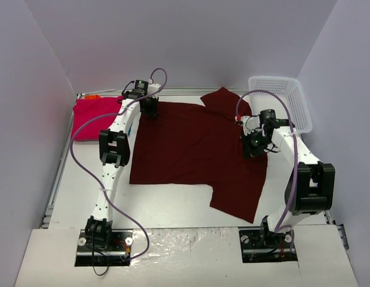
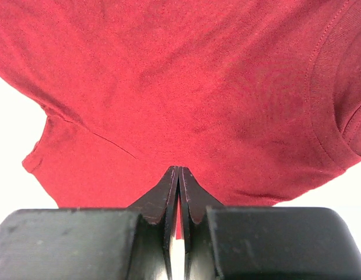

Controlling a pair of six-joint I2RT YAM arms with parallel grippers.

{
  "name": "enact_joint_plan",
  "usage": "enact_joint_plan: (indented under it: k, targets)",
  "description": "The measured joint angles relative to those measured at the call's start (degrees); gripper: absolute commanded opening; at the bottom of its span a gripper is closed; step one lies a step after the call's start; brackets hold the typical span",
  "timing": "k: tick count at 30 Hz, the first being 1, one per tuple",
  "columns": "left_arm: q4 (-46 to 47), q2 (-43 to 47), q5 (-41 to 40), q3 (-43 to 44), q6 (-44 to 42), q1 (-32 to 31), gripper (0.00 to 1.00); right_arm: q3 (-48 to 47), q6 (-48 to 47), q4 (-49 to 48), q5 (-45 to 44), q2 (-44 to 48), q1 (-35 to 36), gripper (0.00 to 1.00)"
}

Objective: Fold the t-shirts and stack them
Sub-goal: Flatten out the tshirt

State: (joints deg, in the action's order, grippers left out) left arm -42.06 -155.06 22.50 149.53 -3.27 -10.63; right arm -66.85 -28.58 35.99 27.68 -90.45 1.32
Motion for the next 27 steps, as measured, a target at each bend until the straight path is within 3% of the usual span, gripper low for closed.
enact_joint_plan:
  k: [27]
  targets:
    - [-1.14,-1.68,-5.38,3.34,6.91,3.91,0.03,0.0,0.0,-0.11,0.15,-6.58,1.84,0.0]
